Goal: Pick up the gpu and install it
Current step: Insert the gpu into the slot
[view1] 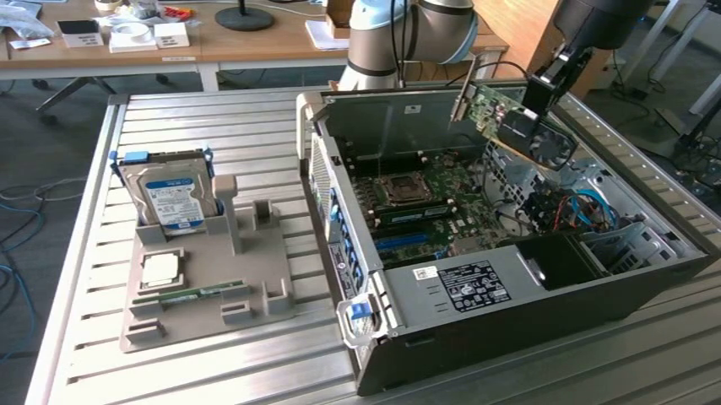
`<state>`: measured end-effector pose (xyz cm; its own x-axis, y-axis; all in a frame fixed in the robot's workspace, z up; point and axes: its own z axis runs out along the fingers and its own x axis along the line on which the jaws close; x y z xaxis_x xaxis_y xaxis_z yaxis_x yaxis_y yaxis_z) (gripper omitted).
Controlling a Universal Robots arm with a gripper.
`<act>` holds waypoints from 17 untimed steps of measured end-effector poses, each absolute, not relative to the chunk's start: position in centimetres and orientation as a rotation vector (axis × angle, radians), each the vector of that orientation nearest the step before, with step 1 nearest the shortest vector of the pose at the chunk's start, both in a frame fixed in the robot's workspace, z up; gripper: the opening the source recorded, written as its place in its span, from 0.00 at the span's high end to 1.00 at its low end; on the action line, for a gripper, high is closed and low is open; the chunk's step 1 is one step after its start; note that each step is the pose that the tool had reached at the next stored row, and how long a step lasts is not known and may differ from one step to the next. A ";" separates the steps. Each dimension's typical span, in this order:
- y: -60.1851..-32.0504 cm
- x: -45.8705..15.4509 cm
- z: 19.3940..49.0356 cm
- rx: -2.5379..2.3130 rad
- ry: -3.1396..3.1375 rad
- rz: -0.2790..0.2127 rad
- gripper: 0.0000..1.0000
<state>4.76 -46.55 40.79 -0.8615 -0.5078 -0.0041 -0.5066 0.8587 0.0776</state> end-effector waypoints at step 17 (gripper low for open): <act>-46.5 4.8 40.8 1.234 -2.858 -0.115 0.73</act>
<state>4.76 -46.54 40.77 -0.6858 -0.7278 -0.0046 -0.7258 0.6835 0.0782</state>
